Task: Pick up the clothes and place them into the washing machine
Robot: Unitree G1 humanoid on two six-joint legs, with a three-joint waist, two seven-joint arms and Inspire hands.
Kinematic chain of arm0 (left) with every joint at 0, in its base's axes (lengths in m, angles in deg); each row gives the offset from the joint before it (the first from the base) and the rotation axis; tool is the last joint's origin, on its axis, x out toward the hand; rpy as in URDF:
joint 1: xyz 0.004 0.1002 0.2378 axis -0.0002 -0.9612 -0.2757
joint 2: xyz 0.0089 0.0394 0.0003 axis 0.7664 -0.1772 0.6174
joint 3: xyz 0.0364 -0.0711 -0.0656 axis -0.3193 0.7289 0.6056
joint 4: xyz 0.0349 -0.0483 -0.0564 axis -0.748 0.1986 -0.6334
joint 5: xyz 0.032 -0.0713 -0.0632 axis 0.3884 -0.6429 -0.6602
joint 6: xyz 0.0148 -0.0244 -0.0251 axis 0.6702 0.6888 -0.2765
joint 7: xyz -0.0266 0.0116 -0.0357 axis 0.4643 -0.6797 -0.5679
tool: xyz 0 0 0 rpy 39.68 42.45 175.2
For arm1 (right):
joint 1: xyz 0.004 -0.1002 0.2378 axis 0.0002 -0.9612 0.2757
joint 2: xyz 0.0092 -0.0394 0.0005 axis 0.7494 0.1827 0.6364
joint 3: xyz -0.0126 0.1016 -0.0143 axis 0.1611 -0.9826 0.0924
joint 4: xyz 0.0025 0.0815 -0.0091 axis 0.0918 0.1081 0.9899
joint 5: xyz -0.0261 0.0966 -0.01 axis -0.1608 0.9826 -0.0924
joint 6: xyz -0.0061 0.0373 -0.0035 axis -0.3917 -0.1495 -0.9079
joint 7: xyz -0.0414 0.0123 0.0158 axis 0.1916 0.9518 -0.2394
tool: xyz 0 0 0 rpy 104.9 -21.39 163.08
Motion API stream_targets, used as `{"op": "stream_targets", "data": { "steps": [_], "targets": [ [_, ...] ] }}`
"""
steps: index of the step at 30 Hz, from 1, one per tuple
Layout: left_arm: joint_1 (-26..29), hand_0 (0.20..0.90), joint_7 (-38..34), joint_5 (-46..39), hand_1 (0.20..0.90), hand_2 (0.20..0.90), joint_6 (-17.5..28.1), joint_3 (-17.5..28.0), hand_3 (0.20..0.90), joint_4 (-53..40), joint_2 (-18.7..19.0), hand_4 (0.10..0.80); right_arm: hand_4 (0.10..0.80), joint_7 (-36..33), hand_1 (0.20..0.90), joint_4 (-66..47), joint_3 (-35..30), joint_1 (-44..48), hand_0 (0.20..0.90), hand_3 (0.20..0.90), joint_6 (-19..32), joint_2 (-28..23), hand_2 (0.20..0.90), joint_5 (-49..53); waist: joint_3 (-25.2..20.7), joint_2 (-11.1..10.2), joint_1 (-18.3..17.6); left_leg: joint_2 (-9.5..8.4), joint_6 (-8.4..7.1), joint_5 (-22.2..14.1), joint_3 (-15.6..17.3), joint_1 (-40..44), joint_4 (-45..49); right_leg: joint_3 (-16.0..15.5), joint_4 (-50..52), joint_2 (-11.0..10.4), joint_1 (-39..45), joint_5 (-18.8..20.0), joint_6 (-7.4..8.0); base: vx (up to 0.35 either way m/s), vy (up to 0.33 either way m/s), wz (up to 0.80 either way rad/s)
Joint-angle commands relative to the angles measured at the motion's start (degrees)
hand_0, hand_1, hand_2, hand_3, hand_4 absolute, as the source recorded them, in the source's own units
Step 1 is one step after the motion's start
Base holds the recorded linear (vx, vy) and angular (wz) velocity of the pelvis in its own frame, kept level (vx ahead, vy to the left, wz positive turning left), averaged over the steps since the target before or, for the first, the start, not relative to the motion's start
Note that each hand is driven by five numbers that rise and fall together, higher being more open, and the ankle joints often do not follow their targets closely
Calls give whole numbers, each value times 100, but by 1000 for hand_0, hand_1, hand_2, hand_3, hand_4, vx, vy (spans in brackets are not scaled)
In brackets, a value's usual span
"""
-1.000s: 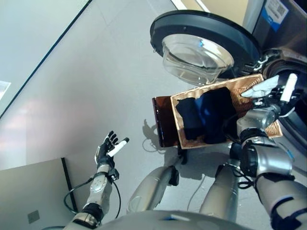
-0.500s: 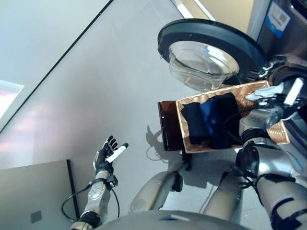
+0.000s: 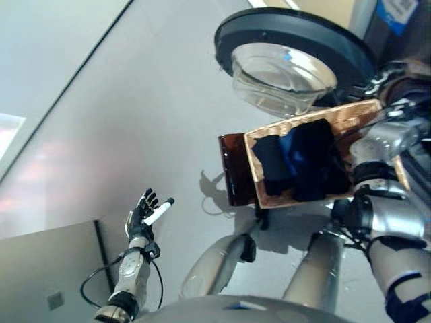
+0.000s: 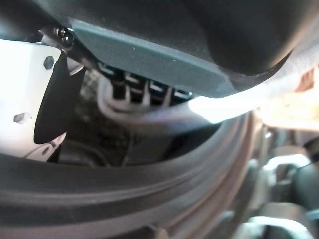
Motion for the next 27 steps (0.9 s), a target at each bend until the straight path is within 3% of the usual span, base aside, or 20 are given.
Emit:
{"op": "stream_targets", "data": {
  "steps": [1, 2, 5, 13, 27],
  "targets": [
    [200, 900, -88, -160, 900, 900, 375, 217, 900, 331, 248, 800, 800, 768, 900, 171, 718, 278, 900, 900, -209, 185, 900, -468, -406, 185, 393, -42, -530, -664, -134, -185, 569, -170, -225, 19, 753, -223, -320, -2, -14, -3],
    [193, 900, -93, -154, 900, 900, 376, 217, 900, 331, 253, 800, 800, 782, 900, 175, 713, 268, 900, 900, -210, 190, 900, -460, -410, 181, 390, -42, -530, -662, -138, -177, 564, -175, -233, 19, 764, -221, -320, 3, -18, -3],
    [243, 900, -160, -36, 900, 900, 358, 232, 900, 451, 148, 800, 800, 890, 900, 546, 537, -318, 900, 900, -288, 859, 900, -213, -344, 132, 378, -16, -524, -637, -189, -114, 538, -255, -281, 61, 896, -230, -332, -1, -29, -1],
    [253, 900, -253, 120, 900, 900, 353, 292, 900, 618, 77, 800, 800, 1037, 900, 848, 467, -940, 900, 900, -482, 1370, 900, -94, -223, -152, 293, 37, -533, -642, -293, -15, 566, -426, -325, 128, 1124, -224, -359, 2, -55, 12],
    [390, 900, -259, 248, 900, 900, 179, 586, 900, 1518, -34, 800, 800, 1454, 900, 945, 1023, -2679, 900, 900, -998, 2471, 900, -374, -532, -1175, 15, 201, -563, -678, -374, 1052, 127, -833, -1349, 257, 2523, 97, -261, 94, -25, 2]
  ]
}}
